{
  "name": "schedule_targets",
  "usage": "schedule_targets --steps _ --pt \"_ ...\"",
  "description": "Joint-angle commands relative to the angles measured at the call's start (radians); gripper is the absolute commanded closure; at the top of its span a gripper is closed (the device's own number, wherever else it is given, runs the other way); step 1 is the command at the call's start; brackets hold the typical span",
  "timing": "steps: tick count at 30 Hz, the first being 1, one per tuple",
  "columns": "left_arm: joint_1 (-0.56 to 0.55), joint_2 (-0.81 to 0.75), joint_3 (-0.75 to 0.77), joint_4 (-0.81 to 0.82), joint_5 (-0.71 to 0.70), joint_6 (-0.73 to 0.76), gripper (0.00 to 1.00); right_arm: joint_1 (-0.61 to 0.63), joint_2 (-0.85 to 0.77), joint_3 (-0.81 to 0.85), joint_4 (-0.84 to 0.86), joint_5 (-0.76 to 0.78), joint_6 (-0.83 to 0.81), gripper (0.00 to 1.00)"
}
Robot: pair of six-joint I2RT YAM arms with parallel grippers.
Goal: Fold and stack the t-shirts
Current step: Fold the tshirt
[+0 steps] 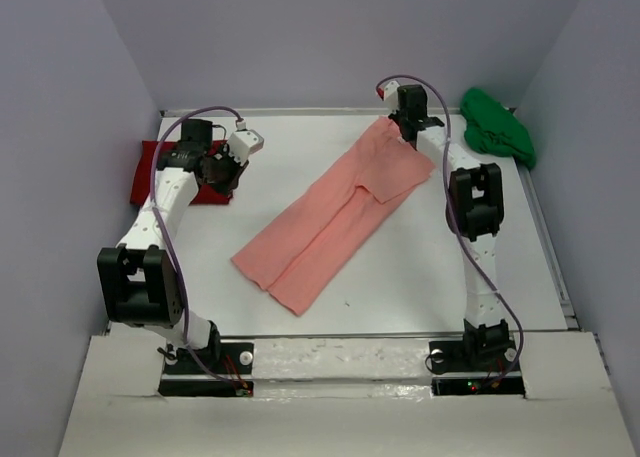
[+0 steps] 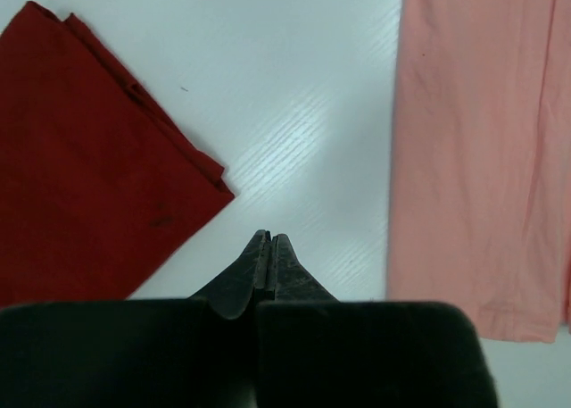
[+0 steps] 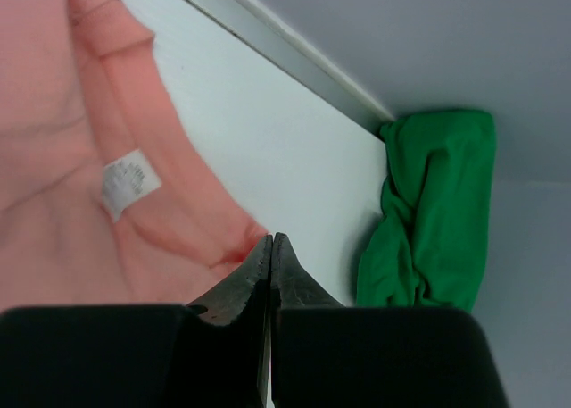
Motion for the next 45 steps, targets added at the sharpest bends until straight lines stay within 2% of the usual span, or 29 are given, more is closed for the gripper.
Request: schedule_targets --steps 1,5,10,11,12,15,17,21,22,23,24,29,34,41,45 --pt "0.034 -0.041 -0.003 0.054 -0.02 -0.049 1.0 -0.004 -0.229 -0.073 -0.148 -0.174 0.174 1.0" --pt "0.053 -0.038 -0.035 0.071 -0.003 -0.074 1.0 -0.004 -0.365 -0.173 -0.301 -0.342 0.257 1.0" --pt "0.054 -0.073 -0.112 0.109 0.011 -0.083 1.0 0.006 -0.404 -0.245 -0.452 -0.466 0.311 1.0" --pt "0.054 -0.072 -0.117 0.091 0.038 -0.068 0.89 0.006 -0.408 -0.26 -0.456 -0.471 0.314 1.0" --pt "0.056 -0.07 -0.118 0.088 0.044 -0.069 0.84 0.006 -0.407 -0.274 -0.462 -0.472 0.311 1.0" --pt "0.062 -0.069 -0.129 0.076 0.092 -0.055 0.81 0.006 -0.401 -0.317 -0.475 -0.469 0.311 1.0" --pt "0.066 -0.069 -0.134 0.082 0.113 -0.072 0.75 0.006 -0.395 -0.334 -0.484 -0.471 0.32 1.0" --pt "0.068 -0.07 -0.132 0.073 0.155 -0.066 0.82 0.006 -0.372 -0.327 -0.53 -0.488 0.323 1.0" --pt "0.076 -0.06 -0.132 0.073 0.15 -0.069 0.86 0.006 -0.367 -0.327 -0.528 -0.488 0.325 1.0" --pt "0.092 -0.052 -0.129 0.06 0.144 -0.063 0.98 0.006 -0.356 -0.327 -0.53 -0.488 0.329 1.0" --pt "0.094 -0.04 -0.123 0.057 0.135 -0.067 1.0 0.006 -0.35 -0.328 -0.53 -0.488 0.326 1.0" --pt "0.094 -0.01 -0.135 0.05 0.118 -0.058 1.0 0.006 -0.293 -0.299 -0.541 -0.485 0.326 1.0" --pt "0.094 -0.029 -0.172 0.086 0.043 -0.078 1.0 0.006 -0.212 -0.239 -0.557 -0.482 0.32 1.0" --pt "0.099 -0.053 -0.195 0.111 -0.02 -0.074 1.0 0.006 -0.025 -0.003 -0.64 -0.451 0.31 1.0" --pt "0.102 -0.05 -0.195 0.102 -0.04 -0.058 1.0 0.006 0.107 0.198 -0.714 -0.432 0.299 1.0"
